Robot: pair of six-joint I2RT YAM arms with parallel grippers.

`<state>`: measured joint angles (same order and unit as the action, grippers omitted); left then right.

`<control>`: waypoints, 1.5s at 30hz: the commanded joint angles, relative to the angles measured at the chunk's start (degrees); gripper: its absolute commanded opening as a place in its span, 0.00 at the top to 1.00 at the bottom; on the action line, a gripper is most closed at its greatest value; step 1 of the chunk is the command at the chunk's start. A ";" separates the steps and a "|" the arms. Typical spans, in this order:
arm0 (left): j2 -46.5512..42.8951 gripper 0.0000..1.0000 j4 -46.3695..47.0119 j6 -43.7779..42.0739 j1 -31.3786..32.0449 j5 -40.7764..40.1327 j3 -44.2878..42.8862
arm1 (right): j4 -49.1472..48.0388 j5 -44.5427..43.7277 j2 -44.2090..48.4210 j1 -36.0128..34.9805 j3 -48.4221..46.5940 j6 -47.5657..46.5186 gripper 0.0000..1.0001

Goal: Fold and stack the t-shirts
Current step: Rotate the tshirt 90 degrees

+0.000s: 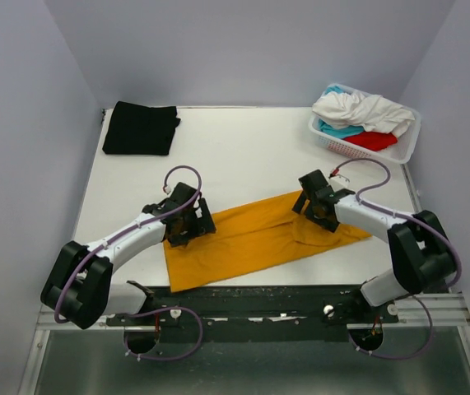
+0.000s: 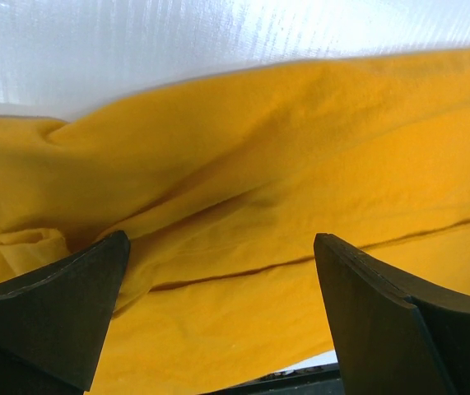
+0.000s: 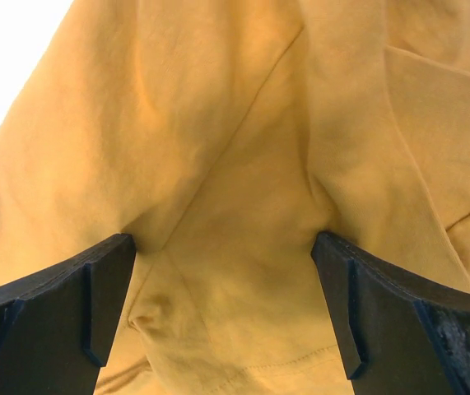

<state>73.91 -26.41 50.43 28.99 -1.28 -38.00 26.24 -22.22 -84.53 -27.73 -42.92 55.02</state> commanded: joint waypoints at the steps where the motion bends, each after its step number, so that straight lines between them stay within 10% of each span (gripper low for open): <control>1: -1.13 0.01 1.87 2.36 0.46 3.51 -0.59 | -15.11 6.10 -13.07 2.67 -7.70 -6.19 0.00; 24: 12.70 0.01 4.42 19.62 25.75 0.52 -7.96 | -6.69 32.54 -76.35 5.99 -95.18 -29.78 0.00; 34: 20.53 0.01 -5.60 6.07 34.09 -2.07 -23.78 | -19.75 34.92 -74.18 8.15 -94.25 -28.15 0.00; 45: 8.14 0.01 -6.50 1.83 33.73 -7.20 -20.86 | -18.54 34.82 -59.71 8.13 -88.61 -35.28 0.00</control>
<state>88.73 -29.32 53.52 63.11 -2.59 -60.60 6.70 13.80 -155.54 -19.90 -137.19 23.07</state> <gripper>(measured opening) 0.984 0.998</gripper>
